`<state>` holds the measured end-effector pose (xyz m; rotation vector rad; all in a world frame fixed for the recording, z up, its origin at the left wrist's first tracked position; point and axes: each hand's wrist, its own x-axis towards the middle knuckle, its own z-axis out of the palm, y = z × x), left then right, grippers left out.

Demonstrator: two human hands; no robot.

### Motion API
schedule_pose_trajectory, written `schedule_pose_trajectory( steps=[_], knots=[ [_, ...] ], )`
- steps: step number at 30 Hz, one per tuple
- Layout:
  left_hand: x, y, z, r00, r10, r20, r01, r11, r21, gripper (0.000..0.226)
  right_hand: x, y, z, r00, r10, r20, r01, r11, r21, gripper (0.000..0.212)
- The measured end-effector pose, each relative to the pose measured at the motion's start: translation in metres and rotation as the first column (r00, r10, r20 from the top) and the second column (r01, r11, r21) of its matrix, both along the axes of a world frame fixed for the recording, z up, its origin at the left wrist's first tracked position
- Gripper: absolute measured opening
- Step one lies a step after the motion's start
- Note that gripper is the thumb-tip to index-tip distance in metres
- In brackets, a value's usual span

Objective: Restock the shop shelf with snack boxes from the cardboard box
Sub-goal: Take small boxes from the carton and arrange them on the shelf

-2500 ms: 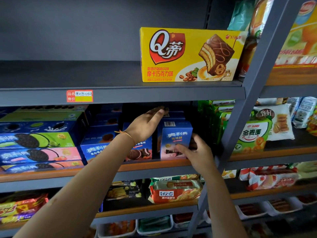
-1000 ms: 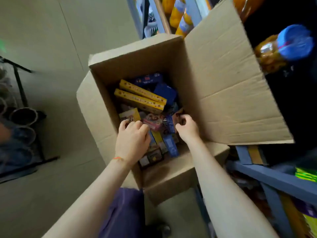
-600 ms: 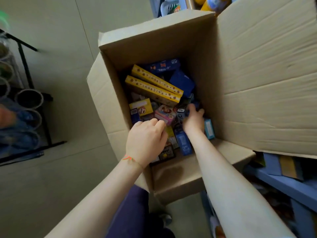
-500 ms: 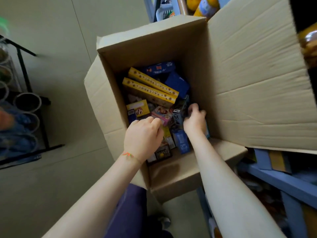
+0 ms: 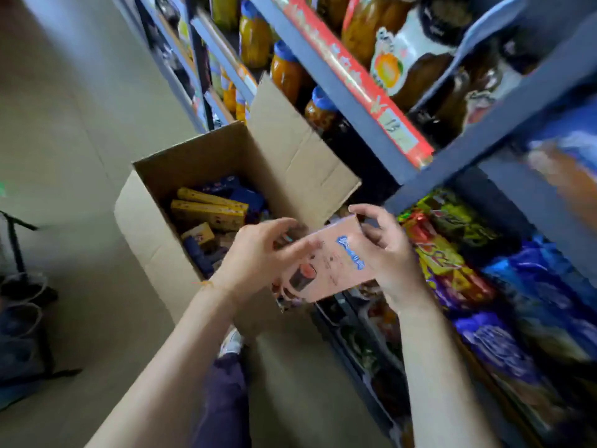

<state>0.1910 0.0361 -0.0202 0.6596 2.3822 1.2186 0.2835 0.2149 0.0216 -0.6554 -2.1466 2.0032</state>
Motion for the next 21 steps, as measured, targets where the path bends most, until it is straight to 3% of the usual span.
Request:
schedule_pose_trajectory(
  steps=[3, 8, 10, 14, 18, 21],
  knots=[
    [0.087, 0.028, 0.065, 0.976, -0.139, 0.166, 0.102, 0.972, 0.211, 0.031, 0.104, 0.018, 0.059, 0.990, -0.098, -0.101, 0.096, 0.995, -0.022, 0.030],
    [0.231, 0.078, 0.130, 0.915, -0.189, 0.356, -0.022, 0.858, 0.513, 0.039, 0.266, 0.043, 0.125, 0.932, -0.259, -0.252, 0.253, 0.966, -0.059, 0.025],
    [0.276, 0.099, 0.152, 0.895, -0.253, 0.368, -0.001, 0.823, 0.568, 0.040, 0.320, 0.049, 0.147, 0.905, -0.296, -0.305, 0.299, 0.953, -0.037, 0.036],
    [0.351, 0.141, 0.195, 0.887, -0.348, 0.304, 0.096, 0.782, 0.616, 0.032, 0.401, 0.063, 0.180, 0.872, -0.362, -0.330, 0.402, 0.913, 0.062, 0.030],
    [0.409, 0.177, 0.219, 0.896, -0.421, 0.143, 0.269, 0.769, 0.580, 0.017, 0.461, 0.078, 0.191, 0.725, -0.557, -0.405, 0.616, 0.788, 0.020, 0.015],
    [0.452, 0.199, 0.231, 0.737, -0.674, 0.052, 0.517, 0.611, 0.600, 0.039, 0.495, 0.081, 0.191, 0.643, -0.651, -0.404, 0.719, 0.695, 0.025, 0.022]
  ],
)
